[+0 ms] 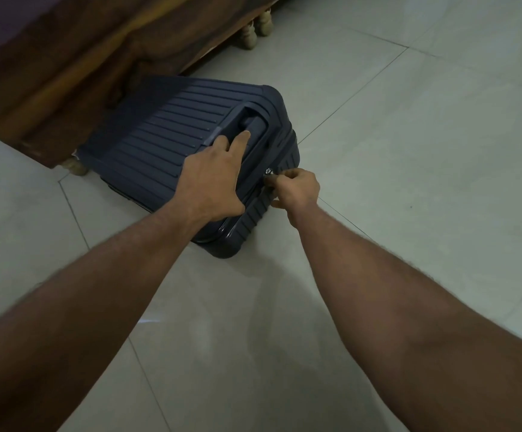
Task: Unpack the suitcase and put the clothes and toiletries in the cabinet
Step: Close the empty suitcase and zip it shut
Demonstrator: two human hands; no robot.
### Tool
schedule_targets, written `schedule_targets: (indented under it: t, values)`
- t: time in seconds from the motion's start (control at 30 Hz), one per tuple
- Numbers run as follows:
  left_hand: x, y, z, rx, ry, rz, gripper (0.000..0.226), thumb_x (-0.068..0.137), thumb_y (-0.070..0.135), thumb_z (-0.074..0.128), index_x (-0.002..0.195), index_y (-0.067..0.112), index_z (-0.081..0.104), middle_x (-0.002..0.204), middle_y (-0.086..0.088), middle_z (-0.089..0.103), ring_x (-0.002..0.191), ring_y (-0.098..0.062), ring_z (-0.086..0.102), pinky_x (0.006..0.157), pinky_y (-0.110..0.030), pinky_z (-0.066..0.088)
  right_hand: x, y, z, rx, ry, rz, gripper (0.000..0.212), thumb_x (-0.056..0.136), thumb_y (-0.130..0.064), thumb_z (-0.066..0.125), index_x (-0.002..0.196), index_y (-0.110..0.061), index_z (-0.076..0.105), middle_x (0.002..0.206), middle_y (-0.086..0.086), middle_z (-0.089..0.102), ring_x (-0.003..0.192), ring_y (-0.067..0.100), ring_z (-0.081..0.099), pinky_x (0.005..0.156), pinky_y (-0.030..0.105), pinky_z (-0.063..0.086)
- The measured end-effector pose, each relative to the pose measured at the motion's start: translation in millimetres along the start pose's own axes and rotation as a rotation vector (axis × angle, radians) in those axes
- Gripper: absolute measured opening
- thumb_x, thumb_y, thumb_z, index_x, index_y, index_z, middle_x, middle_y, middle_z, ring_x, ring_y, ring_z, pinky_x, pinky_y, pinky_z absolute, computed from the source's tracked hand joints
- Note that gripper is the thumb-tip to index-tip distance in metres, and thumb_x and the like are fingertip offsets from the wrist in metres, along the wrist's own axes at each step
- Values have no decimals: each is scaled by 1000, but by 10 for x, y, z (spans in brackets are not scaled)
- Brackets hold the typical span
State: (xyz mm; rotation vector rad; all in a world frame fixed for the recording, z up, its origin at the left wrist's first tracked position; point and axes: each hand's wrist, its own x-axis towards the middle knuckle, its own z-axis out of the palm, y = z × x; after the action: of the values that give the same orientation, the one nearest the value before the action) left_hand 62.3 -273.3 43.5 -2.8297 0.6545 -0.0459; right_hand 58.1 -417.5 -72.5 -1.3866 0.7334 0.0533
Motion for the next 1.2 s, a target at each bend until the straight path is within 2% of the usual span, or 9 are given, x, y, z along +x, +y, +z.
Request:
schedule_targets:
  t: [0.13,0.27,0.4,0.5,0.63,0.77,0.9,1.03,1.2]
  values:
    - [22,-22,12,-16,11,-2,130,54,41,95,157,25,17,123,-8,54,95,-25,63,76,-42,55,18,30,15,144,-16,78,25,78,-21,85,95,-9,71,92,14,76,84,30,77,64,43,67]
    - [17,-11,36,-6,11,0,130,54,41,94,157,26,16,123,-8,54,94,-24,63,75,-39,53,83,64,87,50,15,64,32,72,-19,91,94,-15,69,95,8,73,84,25,74,63,43,66]
    - [2,30,96,20,7,22,131,54,41,94,158,24,16,123,-8,54,92,-24,64,71,-39,52,83,80,132,-189,84,26,36,64,-40,85,87,-23,63,84,-2,69,78,20,71,69,41,66]
    - [-24,9,132,21,10,34,131,54,43,94,157,25,16,121,-7,54,91,-23,63,69,-38,52,74,195,106,-206,47,-26,39,62,-48,85,86,-27,62,85,-5,68,79,20,71,70,42,65]
    - [-20,2,181,26,12,35,131,54,46,94,157,24,16,122,-6,54,91,-22,63,67,-35,47,147,379,27,-70,9,-138,15,76,-28,85,79,-27,71,82,-4,75,83,21,74,75,46,65]
    - [64,52,191,34,7,54,133,56,52,93,159,23,14,121,-8,54,90,-23,63,66,-36,49,245,370,-45,-233,-31,-184,15,87,-12,76,77,-22,72,83,-1,73,85,22,73,79,46,64]
    - [95,157,288,-1,-66,116,121,73,60,82,162,18,12,128,-10,56,104,-28,63,81,-44,53,256,304,-139,-504,-28,-251,18,83,-5,53,73,-17,63,79,0,64,77,25,64,60,33,54]
    - [159,218,373,-73,-52,120,94,93,48,68,162,11,17,126,-12,56,108,-30,60,85,-44,51,275,411,-305,-765,-67,-426,18,81,-2,48,72,-17,47,73,2,54,66,25,47,50,29,27]
    - [360,279,400,-193,-13,77,75,99,30,59,161,6,24,123,-17,56,110,-33,57,88,-45,49,93,508,-356,-778,-137,-542,8,76,-6,45,75,-12,50,71,4,56,64,25,48,58,29,31]
